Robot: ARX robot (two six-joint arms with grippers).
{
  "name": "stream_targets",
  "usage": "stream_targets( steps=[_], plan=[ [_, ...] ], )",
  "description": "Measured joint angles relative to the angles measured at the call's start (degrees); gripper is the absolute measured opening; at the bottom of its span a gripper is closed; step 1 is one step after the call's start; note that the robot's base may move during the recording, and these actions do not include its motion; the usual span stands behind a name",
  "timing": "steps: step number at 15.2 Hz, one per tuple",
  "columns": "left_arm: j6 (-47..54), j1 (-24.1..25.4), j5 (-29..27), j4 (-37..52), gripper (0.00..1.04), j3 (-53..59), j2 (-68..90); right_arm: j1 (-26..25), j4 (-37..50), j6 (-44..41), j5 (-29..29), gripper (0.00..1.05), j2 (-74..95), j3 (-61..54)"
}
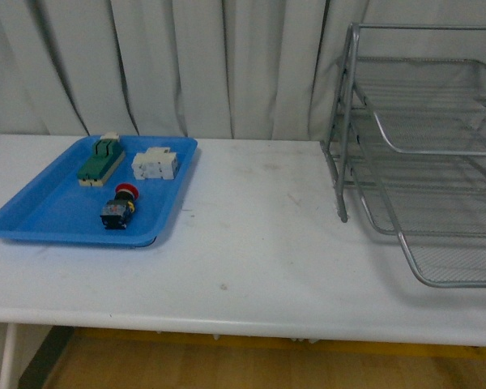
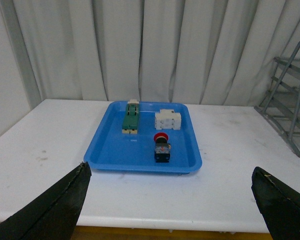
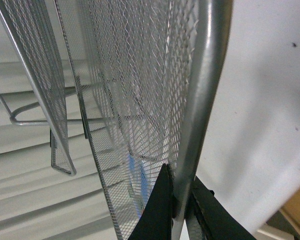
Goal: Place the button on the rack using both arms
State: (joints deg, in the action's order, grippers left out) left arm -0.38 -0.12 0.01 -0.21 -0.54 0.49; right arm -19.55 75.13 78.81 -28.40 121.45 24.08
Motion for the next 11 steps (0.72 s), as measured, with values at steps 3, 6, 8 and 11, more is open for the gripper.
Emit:
stream_targets(
  steps=[3,6,8,11],
  plan=[
    [0.0,0.0,0.0,0.0,0.98,0.0,0.0,-1.8,-0.4,-1.9,-1.3,0.05,-3.6,-4.7],
    [0.0,0.0,0.0,0.0,0.98,0.0,0.0,-4.2,-1.4,-3.5,-0.3,0.54,-6.3,-6.6],
    [0.0,0.0,0.0,0.0,0.98,0.0,0.0,-4.1,-1.4,-3.5,-0.4,0.83,-8.7,-7.1],
    [0.0,0.0,0.0,0.0,0.98,0.0,0.0,-4.1,-1.4,-3.2,-0.5,1.00,-11.7,-10.4]
  ],
)
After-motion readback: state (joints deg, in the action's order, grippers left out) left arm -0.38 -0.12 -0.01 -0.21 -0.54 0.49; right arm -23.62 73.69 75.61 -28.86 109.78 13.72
